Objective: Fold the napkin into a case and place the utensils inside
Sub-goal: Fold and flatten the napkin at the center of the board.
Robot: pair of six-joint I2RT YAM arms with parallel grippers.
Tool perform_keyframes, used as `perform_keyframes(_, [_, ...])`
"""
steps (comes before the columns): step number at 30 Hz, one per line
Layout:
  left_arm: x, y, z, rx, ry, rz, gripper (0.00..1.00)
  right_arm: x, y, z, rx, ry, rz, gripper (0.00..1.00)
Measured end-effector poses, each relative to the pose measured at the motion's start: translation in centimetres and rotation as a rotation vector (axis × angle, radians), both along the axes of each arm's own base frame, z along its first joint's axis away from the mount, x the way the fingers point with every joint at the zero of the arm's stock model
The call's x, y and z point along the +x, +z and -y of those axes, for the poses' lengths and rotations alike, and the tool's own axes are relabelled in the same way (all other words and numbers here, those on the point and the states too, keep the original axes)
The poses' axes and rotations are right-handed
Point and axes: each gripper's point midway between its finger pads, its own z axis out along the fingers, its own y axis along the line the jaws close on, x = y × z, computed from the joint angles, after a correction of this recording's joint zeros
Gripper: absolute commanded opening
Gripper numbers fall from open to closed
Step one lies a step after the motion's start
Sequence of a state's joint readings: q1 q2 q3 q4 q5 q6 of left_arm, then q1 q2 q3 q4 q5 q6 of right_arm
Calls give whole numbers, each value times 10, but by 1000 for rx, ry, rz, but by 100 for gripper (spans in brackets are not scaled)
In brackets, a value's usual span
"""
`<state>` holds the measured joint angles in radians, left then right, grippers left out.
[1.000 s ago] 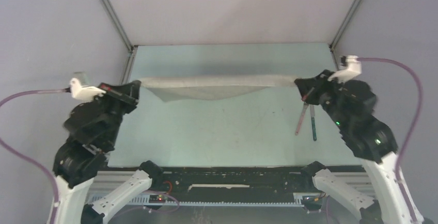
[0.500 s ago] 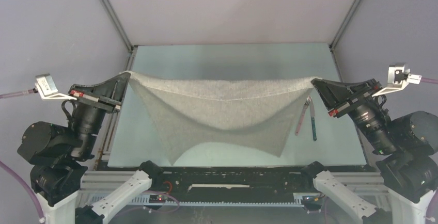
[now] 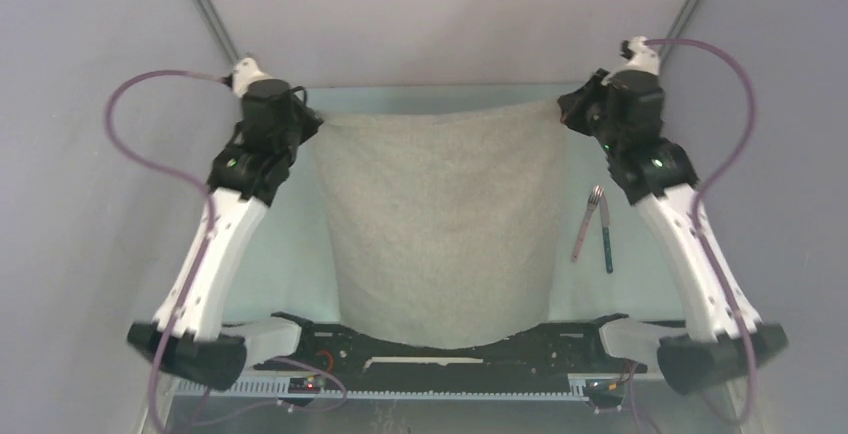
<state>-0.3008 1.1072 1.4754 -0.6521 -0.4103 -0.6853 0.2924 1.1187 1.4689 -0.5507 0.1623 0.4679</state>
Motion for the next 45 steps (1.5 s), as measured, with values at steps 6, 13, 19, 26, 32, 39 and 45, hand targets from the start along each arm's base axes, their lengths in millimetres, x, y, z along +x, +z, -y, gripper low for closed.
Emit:
perform_keyframes(6, [83,-113,4,54,-5,-252,0,93,-104,1,-27,-18,-206,0])
perform_keyframes(13, [172,-169,11,45,-51,-291,0,169,-159,-8,4,35,-264,0])
perform_keyframes(19, [206,-207,9,38,-97,-333,0,214,-186,-23,28,99,-295,0])
perform_keyframes(26, [195,-218,11,-6,-144,-369,0,197,-215,-23,39,116,-418,0])
perform_keyframes(32, [126,-267,15,-54,-180,-579,0,130,-258,3,45,72,-625,0])
perform_keyframes(39, [36,-314,19,-98,-232,-788,0,57,-276,17,34,54,-774,0])
perform_keyframes(45, [-14,-331,20,-115,-252,-850,0,13,-303,18,19,74,-854,0])
